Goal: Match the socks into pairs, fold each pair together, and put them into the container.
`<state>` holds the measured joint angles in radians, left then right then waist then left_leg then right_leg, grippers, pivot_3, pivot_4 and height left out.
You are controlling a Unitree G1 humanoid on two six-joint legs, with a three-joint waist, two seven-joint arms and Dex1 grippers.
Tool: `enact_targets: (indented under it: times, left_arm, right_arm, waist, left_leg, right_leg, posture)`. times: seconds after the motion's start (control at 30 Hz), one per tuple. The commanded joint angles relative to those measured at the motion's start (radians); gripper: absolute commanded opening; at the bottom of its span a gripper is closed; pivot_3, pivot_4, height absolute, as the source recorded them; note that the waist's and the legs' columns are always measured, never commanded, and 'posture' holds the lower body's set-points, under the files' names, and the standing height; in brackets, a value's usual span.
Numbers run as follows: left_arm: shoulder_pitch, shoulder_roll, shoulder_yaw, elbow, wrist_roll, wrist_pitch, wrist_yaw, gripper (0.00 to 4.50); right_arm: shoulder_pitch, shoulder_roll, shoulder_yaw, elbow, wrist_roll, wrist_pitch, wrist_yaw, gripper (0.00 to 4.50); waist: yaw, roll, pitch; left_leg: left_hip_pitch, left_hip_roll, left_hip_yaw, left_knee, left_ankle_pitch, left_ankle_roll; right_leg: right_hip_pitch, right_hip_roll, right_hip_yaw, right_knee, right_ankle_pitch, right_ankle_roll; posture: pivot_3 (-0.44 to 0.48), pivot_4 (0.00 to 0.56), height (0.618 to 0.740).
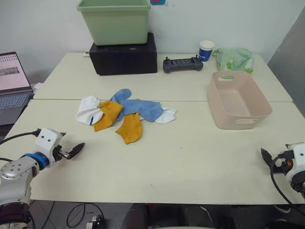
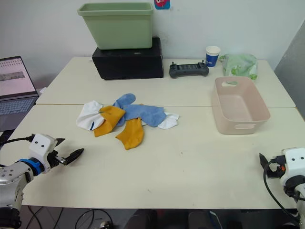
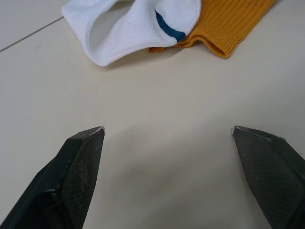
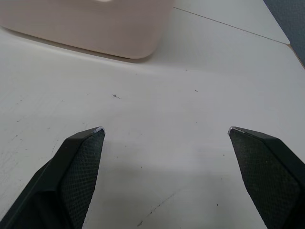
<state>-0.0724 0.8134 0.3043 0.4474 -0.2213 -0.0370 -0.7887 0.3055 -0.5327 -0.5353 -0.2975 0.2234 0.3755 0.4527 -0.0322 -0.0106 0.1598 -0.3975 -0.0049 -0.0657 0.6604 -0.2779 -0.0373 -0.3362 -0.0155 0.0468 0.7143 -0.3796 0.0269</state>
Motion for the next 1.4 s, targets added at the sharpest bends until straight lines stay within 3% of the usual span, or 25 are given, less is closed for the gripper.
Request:
enact_targets:
  times: [0.03, 0.3, 0.87, 1.1, 1.4]
  left_arm:
    - [-0.002, -0.018, 0.003, 0.006, -0.01, -0.01, -0.008, 4.47]
    - [0.007, -0.039, 0.019, -0.018, -0.047, -0.057, -0.072, 4.47]
    - [0.005, -0.03, 0.034, -0.116, -0.135, 0.054, -0.171, 4.47]
    - [0.055, -0.039, 0.032, -0.262, -0.204, 0.208, -0.194, 4.47]
    - [0.132, -0.091, 0.044, -0.495, -0.384, 0.546, -0.124, 4.47]
  right_arm:
    - [0.004, 0.006, -0.028, -0.01, 0.009, -0.037, -0.011, 4.5]
    - [0.02, 0.013, -0.03, -0.024, -0.006, -0.07, -0.028, 4.5]
    - [0.089, 0.044, 0.0, -0.096, 0.033, -0.135, 0.003, 4.5]
    - [0.103, 0.023, 0.059, -0.145, 0.018, -0.149, 0.034, 4.5]
    - [0.04, -0.076, 0.282, -0.339, 0.023, -0.067, 0.146, 4.5]
  waist:
    - [0.0, 0.0, 0.0]
    - [0.0, 0.0, 0.0]
    - [-0.001, 0.0, 0.0]
    - [-0.002, 0.0, 0.0]
    - [-0.002, -0.001, 0.0]
  left_leg:
    - [0.0, 0.0, 0.0, 0.0, 0.0, 0.0]
    - [-0.001, -0.001, -0.001, 0.0, 0.0, 0.0]
    - [-0.001, 0.0, -0.002, 0.0, 0.0, 0.0]
    - [-0.001, 0.0, -0.002, 0.0, 0.0, 0.0]
    - [-0.001, 0.0, -0.003, 0.0, 0.0, 0.0]
  right_leg:
    - [0.0, 0.0, 0.0, 0.0, 0.0, 0.0]
    - [0.0, -0.001, -0.001, -0.001, 0.0, 0.0]
    - [0.0, -0.001, -0.002, 0.0, 0.0, 0.0]
    - [0.0, 0.0, -0.002, 0.0, 0.0, 0.0]
    - [0.001, 0.0, -0.003, -0.001, 0.0, 0.0]
  posture:
    - [0.0, 0.15, 0.725]
    - [0.0, 0.15, 0.725]
    - [0.0, 0.15, 0.725]
    - [0.0, 0.15, 0.725]
    - [0.0, 0.15, 0.725]
